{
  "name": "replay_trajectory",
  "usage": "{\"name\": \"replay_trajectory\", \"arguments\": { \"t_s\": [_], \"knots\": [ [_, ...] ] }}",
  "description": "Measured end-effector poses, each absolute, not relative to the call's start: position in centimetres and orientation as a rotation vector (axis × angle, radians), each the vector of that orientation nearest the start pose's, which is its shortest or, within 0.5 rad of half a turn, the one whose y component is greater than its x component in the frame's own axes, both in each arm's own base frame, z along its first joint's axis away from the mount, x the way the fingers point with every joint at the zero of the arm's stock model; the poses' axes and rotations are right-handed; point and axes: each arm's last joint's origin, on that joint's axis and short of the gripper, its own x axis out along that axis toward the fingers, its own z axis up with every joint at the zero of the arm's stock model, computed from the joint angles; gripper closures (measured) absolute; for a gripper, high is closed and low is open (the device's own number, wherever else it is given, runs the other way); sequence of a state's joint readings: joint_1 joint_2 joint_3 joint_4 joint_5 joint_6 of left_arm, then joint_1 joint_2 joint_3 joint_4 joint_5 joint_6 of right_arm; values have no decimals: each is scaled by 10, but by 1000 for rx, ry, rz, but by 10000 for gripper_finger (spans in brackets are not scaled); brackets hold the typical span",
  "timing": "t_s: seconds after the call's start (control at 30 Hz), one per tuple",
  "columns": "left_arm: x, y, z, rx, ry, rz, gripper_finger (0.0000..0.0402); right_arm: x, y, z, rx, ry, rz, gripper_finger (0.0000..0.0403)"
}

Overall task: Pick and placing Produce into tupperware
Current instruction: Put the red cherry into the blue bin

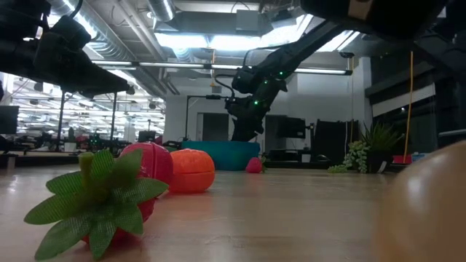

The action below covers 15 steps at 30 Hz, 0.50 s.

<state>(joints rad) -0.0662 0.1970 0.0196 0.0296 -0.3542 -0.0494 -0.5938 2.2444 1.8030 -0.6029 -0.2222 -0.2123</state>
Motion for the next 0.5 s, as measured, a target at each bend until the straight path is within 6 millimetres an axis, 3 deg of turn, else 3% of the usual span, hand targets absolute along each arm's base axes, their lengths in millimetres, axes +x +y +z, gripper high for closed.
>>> {"name": "replay_trajectory", "arguments": {
  "t_s": [0.5],
  "knots": [
    [107, 3, 157, -18, 138, 291, 278, 400, -261, 173, 242, 1005, -209, 285]
  ]
}}
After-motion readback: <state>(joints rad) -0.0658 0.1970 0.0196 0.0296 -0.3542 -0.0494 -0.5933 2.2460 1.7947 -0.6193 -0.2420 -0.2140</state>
